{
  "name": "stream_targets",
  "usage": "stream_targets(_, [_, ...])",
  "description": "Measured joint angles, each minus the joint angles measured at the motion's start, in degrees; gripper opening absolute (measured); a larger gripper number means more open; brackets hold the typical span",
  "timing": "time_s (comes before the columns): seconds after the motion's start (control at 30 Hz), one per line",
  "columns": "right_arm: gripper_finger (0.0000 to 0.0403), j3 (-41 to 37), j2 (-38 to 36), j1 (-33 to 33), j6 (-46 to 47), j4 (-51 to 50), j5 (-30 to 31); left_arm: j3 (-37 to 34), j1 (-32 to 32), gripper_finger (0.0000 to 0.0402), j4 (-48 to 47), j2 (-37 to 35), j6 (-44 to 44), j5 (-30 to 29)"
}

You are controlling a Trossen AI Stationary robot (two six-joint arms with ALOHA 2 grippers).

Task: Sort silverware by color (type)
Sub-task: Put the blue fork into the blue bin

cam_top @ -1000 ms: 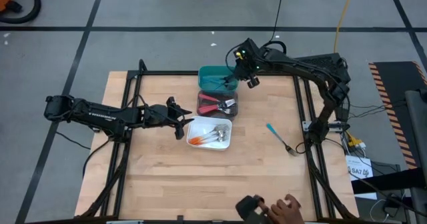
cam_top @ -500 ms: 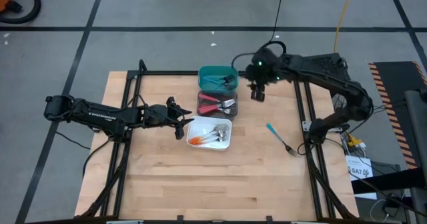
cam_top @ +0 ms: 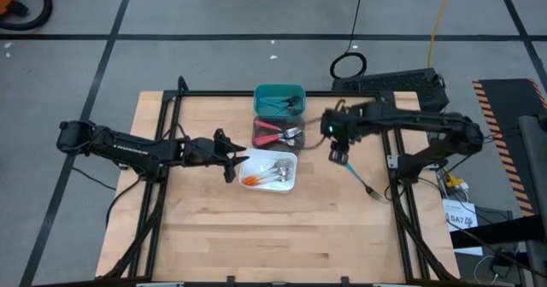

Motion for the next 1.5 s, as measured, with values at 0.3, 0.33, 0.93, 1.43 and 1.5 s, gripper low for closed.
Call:
stream_targets(0.3, [0.0155, -18.52, -7.17, 8.1, 16.49, 2.63, -0.04, 0.07, -4.49, 0.0157, 0.54, 1.34, -1.51, 0.02])
stream_targets(0.33, [0.0155, -20.16, -7.79, 8.77, 18.75, 3.17, -0.08, 0.07, -4.88, 0.0157, 0.44, 1.6, -1.08, 0.02])
stream_targets(0.93, [0.0155, -31.28, -9.72, 22.16, 43.69, 4.17, -1.55, 0.09, -7.07, 0.0157, 2.27, 3.65, -1.24, 0.02])
stream_targets(1.43, [0.0155, -41.61, -9.7, 24.51, 56.57, 13.66, -3.21, 0.09, -12.03, 0.0157, 2.24, 3.65, 0.29, 0.02])
stream_targets(1.5, [0.0155, -42.91, -9.7, 24.47, 56.72, 14.94, -3.21, 0.09, -12.03, 0.0157, 2.23, 3.65, 0.27, 0.02])
